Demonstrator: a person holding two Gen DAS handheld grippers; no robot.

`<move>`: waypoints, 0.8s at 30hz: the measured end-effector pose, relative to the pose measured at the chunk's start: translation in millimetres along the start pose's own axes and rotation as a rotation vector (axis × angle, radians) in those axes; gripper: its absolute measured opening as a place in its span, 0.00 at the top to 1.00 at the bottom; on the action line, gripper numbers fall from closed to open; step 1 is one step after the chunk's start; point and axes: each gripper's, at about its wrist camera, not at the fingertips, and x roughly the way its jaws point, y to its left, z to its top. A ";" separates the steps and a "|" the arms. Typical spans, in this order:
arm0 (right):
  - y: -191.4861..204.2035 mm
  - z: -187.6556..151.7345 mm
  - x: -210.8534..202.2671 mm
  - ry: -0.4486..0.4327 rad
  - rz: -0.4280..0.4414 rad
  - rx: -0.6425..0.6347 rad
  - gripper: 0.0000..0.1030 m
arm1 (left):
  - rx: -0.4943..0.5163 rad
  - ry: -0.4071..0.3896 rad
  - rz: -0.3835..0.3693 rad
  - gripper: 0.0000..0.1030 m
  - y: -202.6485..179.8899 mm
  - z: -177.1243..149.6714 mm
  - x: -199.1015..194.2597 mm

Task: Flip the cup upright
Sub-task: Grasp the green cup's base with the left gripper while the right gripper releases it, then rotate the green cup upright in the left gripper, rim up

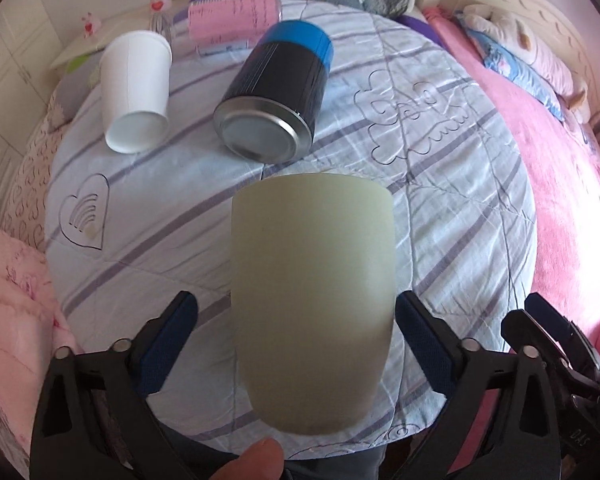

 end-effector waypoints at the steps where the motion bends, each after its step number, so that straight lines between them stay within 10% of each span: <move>1: -2.8 0.1 2.5 0.003 0.002 0.008 0.18 | -0.006 0.015 -0.005 0.09 0.4 1.9 4.5; 24: -4.4 -4.2 12.4 0.028 0.003 0.035 0.18 | 0.010 0.034 -0.102 0.23 5.3 6.3 10.4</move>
